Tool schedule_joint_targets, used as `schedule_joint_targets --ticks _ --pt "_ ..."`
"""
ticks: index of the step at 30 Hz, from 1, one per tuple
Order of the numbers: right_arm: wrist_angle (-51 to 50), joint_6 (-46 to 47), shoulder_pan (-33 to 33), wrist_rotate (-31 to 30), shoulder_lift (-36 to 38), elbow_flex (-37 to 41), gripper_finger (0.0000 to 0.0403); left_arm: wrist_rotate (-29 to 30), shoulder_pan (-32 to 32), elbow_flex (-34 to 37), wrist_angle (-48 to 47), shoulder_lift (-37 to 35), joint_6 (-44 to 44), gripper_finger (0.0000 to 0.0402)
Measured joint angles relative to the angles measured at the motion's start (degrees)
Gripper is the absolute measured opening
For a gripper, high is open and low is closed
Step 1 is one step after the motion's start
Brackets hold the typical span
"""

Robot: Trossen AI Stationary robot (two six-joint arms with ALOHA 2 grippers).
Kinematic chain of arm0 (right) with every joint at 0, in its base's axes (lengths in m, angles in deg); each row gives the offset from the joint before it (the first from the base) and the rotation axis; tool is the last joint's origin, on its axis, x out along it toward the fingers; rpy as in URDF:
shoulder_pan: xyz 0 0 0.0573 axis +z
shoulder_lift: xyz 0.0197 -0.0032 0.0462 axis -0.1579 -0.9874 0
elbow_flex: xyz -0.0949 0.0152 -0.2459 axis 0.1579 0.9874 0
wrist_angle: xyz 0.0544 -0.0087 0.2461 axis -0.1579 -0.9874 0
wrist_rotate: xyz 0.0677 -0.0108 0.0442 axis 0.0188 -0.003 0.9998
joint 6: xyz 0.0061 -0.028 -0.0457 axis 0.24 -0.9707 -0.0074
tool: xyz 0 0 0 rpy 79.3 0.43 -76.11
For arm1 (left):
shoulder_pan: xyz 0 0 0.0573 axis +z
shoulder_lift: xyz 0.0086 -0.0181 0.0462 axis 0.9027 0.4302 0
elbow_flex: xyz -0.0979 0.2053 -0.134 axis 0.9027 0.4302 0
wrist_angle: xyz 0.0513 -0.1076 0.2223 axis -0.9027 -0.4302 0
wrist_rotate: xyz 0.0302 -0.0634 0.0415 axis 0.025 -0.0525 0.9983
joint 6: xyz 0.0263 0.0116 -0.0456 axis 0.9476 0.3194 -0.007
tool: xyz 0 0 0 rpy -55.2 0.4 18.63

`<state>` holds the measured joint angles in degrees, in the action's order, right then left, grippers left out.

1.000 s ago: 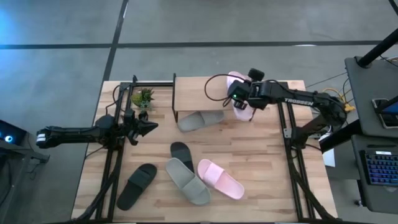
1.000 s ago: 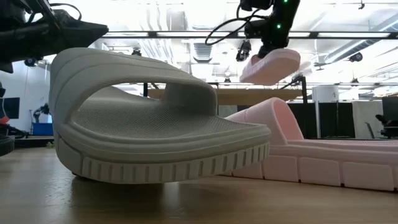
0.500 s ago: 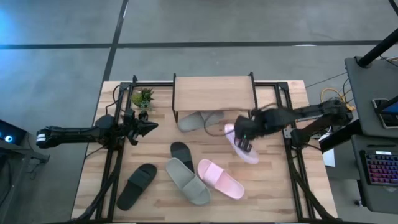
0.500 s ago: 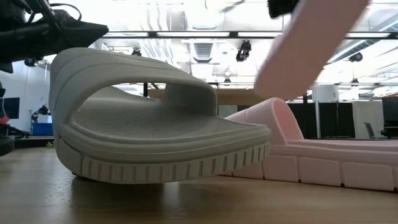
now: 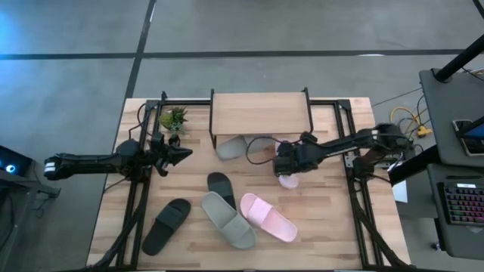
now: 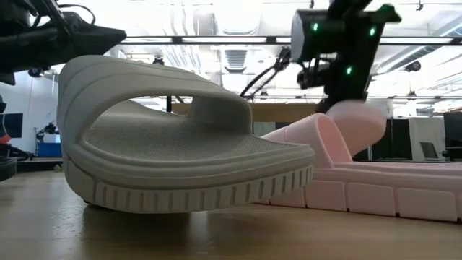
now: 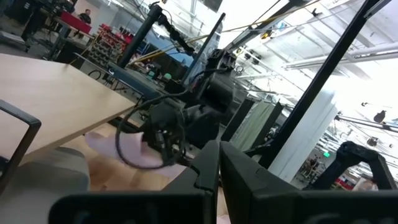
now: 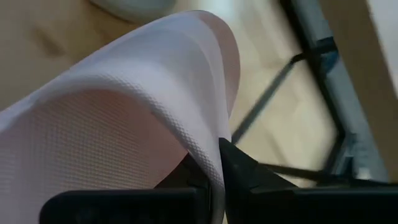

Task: Pick and place slides into the shelf
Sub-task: Put the right pink slide under the shelf

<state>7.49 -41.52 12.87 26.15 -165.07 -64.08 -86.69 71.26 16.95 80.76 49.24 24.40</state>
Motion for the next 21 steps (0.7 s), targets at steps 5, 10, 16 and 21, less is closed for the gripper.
schedule_joint_targets --ticks 5,10,16,21 --pt "-0.14 -1.18 -1.32 -1.21 -4.03 0.64 0.0024 0.00 0.00 0.00 0.07 -0.05 0.00 0.0000" --pt "0.71 -1.12 -1.28 -0.67 -6.08 0.94 0.0080 0.00 0.00 0.00 0.00 -0.02 0.00 0.0000" --pt "0.47 0.22 -1.30 -1.18 -5.27 -0.86 0.0160 -0.02 0.00 0.02 0.10 0.00 0.00 0.0000" --pt "-1.79 0.13 -0.38 1.24 -2.05 -3.31 0.0205 -0.02 0.00 0.02 0.10 0.13 0.00 0.0000"
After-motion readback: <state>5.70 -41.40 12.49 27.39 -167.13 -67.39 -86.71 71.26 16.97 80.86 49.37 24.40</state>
